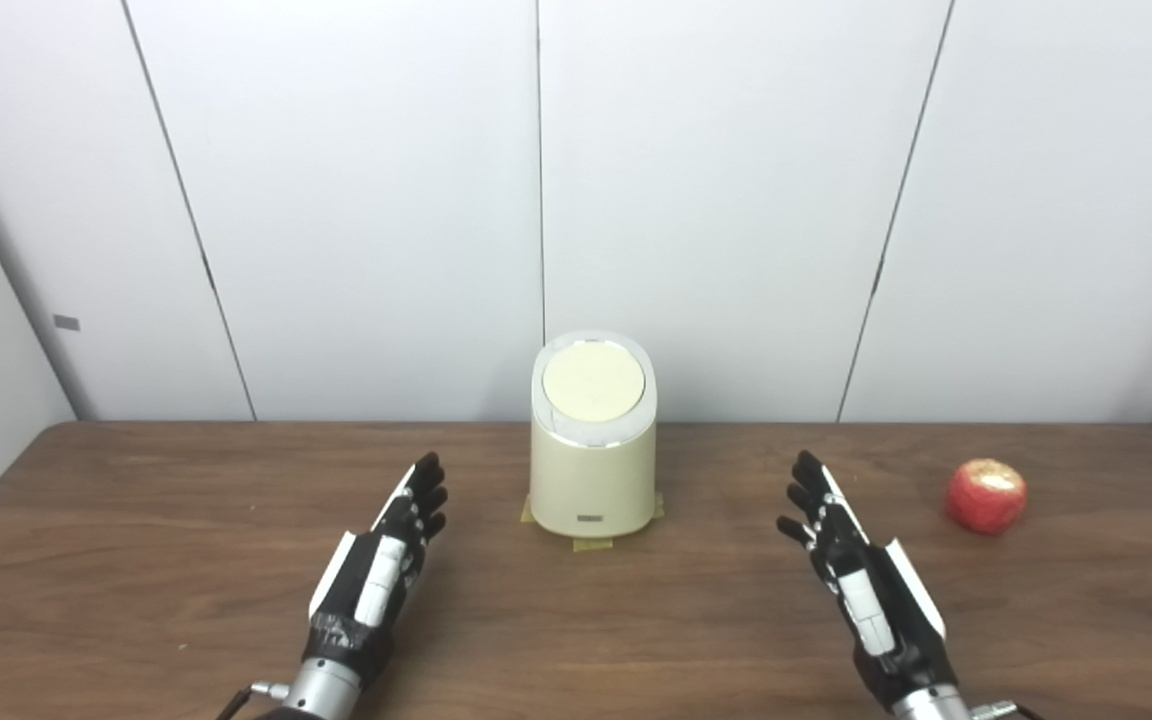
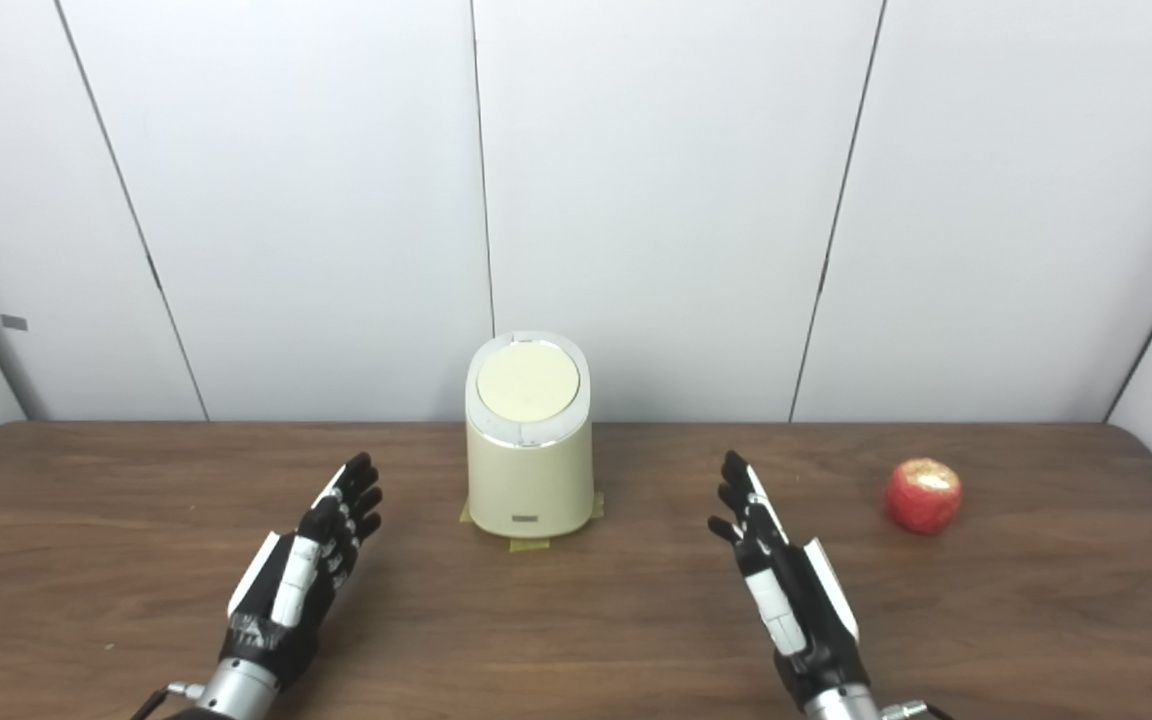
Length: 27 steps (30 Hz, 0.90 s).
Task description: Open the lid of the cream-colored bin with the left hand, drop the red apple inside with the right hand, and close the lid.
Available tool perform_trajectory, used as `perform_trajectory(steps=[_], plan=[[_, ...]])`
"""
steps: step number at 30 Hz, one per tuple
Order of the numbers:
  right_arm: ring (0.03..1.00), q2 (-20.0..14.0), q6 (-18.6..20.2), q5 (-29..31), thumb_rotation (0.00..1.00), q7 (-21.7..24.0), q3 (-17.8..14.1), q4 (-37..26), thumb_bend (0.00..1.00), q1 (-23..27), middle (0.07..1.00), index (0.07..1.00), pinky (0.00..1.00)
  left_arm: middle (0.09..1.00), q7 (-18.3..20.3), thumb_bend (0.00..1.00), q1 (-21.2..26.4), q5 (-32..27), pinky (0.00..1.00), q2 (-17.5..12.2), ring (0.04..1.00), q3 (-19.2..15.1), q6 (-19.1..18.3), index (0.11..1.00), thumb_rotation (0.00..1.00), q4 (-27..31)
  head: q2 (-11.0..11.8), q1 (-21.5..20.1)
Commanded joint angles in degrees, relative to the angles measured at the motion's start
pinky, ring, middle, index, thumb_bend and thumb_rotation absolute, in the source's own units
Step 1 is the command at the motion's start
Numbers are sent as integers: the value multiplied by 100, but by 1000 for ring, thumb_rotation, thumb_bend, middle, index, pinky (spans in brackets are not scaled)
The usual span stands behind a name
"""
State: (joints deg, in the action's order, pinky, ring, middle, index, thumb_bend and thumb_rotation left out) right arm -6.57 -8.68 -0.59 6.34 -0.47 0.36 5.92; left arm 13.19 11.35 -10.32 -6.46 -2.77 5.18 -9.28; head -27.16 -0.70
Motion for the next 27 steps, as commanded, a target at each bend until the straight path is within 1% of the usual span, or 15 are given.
perform_trajectory(steps=[1,5,15,18,21,24,27], plan=[[979,-43,-246,32,1000,-18,-15,-160,845,185,1000,1000,903,1000,2,927,79,-35,1000,37,1000,17,184,1000,873,-40,-13,7],[980,-56,-292,15,1000,-6,2,-113,841,194,1000,1000,903,1000,25,923,84,-51,1000,30,1000,31,132,1000,876,-14,-14,7],[973,-33,-277,20,1000,-11,16,-112,850,192,1000,1000,886,1000,19,935,83,4,1000,20,1000,47,173,1000,875,-44,-20,10],[973,-36,-270,43,1000,-2,13,-100,840,203,1000,1000,886,1000,-41,990,90,160,1000,-2,1000,84,279,1000,850,-39,-26,22],[977,-58,-277,21,1000,9,23,-60,841,217,1000,1000,897,1000,-121,1000,102,295,1000,6,1000,106,290,1000,833,97,-4,18],[976,-63,-308,26,1000,7,18,-10,841,235,1000,1000,902,1000,-135,1000,126,243,1000,24,1000,91,267,1000,830,196,4,25],[975,-69,-334,21,1000,5,18,13,841,247,1000,1000,900,1000,-159,1000,200,255,1000,-6,1000,84,242,1000,853,263,7,54]])
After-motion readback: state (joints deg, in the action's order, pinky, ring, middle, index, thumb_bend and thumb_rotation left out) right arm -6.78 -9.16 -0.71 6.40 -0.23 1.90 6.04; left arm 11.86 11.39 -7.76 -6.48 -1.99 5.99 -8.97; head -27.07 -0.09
